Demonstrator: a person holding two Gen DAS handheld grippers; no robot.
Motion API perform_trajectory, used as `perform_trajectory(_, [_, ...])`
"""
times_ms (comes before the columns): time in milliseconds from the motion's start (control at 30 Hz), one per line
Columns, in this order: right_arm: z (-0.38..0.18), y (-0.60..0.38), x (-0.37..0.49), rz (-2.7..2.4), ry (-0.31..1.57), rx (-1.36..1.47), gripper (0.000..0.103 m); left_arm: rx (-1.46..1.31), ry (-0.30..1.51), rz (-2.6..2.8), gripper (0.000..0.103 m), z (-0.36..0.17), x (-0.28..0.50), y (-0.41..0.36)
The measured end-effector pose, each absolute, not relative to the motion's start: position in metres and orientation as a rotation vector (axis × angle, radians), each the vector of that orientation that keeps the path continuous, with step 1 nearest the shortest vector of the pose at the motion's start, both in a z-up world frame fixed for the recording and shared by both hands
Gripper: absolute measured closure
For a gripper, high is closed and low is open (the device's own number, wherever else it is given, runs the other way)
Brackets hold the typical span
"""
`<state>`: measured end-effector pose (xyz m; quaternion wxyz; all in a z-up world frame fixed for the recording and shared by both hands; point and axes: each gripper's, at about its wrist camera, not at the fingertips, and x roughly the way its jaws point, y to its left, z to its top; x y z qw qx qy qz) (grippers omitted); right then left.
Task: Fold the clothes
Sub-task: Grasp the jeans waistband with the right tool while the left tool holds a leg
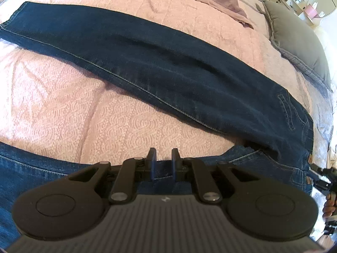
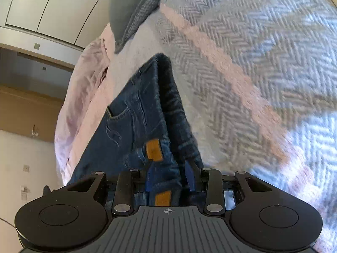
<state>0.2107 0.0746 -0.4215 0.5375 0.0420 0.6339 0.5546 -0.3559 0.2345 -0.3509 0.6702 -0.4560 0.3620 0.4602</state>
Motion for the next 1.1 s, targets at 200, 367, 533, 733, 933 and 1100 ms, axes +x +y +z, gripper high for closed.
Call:
perform_trajectory(200, [-0.43,0.075,0.209,1.377,1.558,0.112,0.068,-1.047,0.817,1.048,0.092,-0.356,-0.355,0.235])
perform_trajectory(367, [-0.409,0.075,0.203,1.421,1.472,-0.001,0.1,-1.042,0.819,1.033,0.091,-0.355,-0.353,0.233])
perform_trajectory(533, [-0.357,0.059,0.186,1.454,1.253,-0.107,0.103,-1.047,0.819,1.036,0.091,-0.357,-0.353,0.233])
perform_trajectory(733, [-0.398,0.062,0.19,1.199,1.276,-0.237,0.103,-1.047,0.827,1.03,0.091,-0.36,-0.349,0.231])
perform_trajectory(933, [-0.384,0.041,0.201,1.221,1.359,-0.006,0.091,-1.057,0.824,1.036,0.091,-0.359,-0.352,0.23])
perform_trajectory(1100, [-0.373,0.038,0.198,1.333,1.398,0.035,0.075,-1.058,0.802,0.996,0.091,-0.352,-0.343,0.229])
